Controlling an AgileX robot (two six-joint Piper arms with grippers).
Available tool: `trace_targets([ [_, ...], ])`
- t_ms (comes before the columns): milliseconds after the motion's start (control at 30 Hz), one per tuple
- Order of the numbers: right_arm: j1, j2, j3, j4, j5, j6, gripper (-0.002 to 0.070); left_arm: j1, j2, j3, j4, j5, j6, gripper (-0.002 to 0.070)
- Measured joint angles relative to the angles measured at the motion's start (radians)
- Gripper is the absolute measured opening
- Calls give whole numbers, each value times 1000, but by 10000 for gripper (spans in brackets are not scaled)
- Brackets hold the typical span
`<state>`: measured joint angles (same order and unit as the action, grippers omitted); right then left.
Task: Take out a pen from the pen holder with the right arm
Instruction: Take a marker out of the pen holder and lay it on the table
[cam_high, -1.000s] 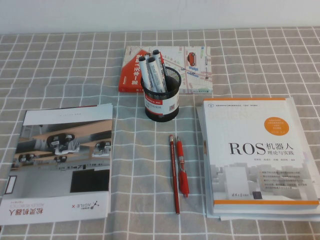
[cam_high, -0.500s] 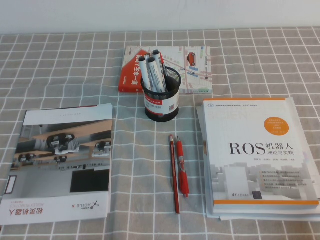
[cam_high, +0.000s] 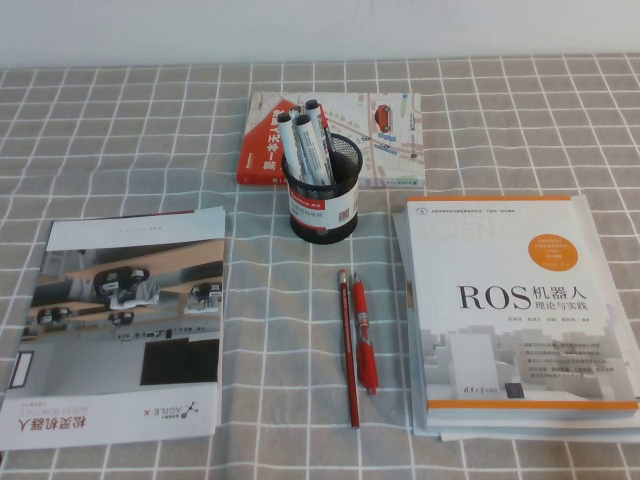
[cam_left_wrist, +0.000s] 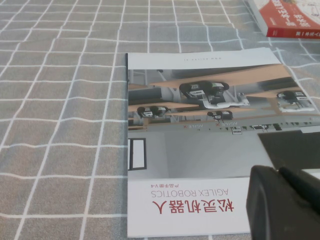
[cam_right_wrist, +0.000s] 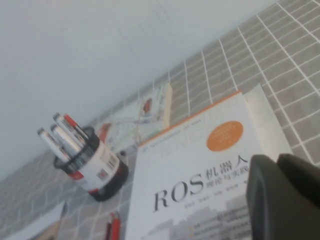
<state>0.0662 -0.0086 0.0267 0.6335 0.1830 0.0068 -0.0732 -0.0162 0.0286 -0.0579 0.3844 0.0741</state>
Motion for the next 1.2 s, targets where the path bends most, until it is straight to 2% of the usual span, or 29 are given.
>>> trace_targets([
  [167,0,0,0,89,-58,0,-13,0,0,0,0,0,0,-3],
  [467,0,0,0,101,-54,-17,-12,0,0,0,0,0,0,-3],
  [667,0,126,-129,70,99,-23,-13,0,0,0,0,0,0,-3],
  [967,0,500,-418,-136,443,-26,-12,0,0,0,0,0,0,-3],
  [1200,0,758,-566,-265,594,-55,-12,0,0,0,0,0,0,-3],
])
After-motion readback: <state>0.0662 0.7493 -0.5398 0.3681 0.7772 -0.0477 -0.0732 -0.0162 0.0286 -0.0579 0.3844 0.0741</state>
